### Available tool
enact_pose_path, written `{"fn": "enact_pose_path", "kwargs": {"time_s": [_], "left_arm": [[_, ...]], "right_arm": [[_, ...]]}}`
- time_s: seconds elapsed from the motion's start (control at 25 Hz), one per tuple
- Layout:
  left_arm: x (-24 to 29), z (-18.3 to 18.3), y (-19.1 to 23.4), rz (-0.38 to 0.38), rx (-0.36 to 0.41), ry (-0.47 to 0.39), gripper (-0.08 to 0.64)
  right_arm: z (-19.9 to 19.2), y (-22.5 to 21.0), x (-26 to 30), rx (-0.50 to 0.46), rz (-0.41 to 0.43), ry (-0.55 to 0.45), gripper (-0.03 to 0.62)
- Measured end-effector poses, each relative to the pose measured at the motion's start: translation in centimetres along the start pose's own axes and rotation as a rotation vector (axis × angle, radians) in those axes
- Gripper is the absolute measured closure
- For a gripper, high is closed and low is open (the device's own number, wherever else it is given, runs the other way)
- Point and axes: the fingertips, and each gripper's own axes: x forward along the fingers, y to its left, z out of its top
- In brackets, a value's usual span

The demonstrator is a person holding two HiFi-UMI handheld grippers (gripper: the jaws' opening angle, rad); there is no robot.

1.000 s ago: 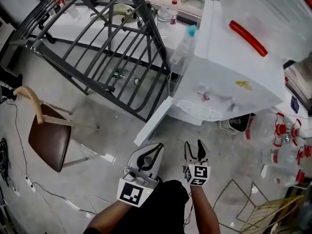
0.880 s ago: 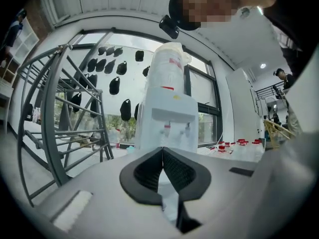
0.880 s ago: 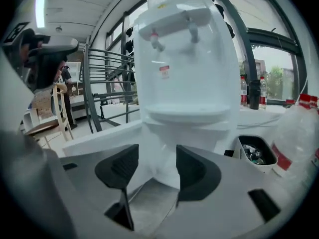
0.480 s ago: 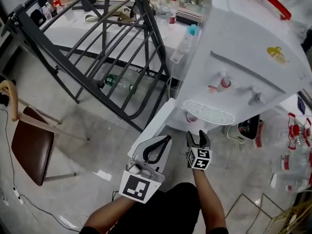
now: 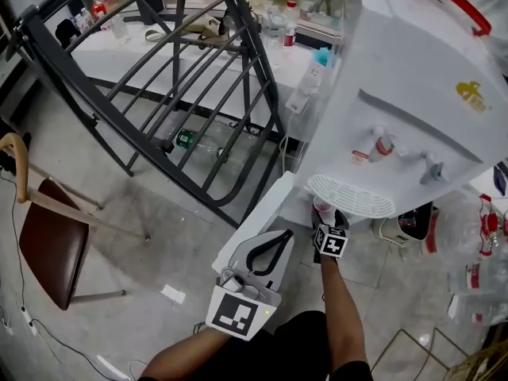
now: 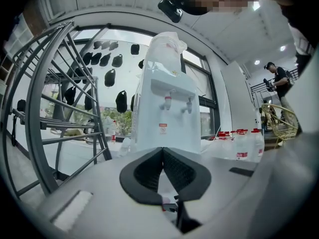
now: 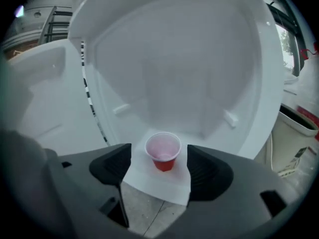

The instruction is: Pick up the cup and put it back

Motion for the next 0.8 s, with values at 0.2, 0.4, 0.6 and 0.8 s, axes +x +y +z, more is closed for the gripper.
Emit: {"fn": "enact_pose_path", "kwargs": {"time_s": [0.2,0.4,0.6,0.8], "left_arm": [[0.6,-0.3,1.0,0.017,-0.056,-0.019,0.553],[0.4,-0.4,1.8,0.025,-0.070,-0.019,0.552],[0.2,-0.8,2.1,0.021,-0.065,-0.006,0.554],[0.0,-0.7,1.9,0.012,-0.046,-0.001,0.552]], "right_arm": [[-0.2,-1.0,2.9,-0.009,-0.022,0.036,0.252],[-0.6,-0.8,4.7,-0.013,-0.027,0.058,0.250],[-0.9,-1.1,5.5,-0.042,-0.061,0.084,0.252],[-0.7,-1.2,5.1,-0.068,-0.068,0.074,0.261]]}}
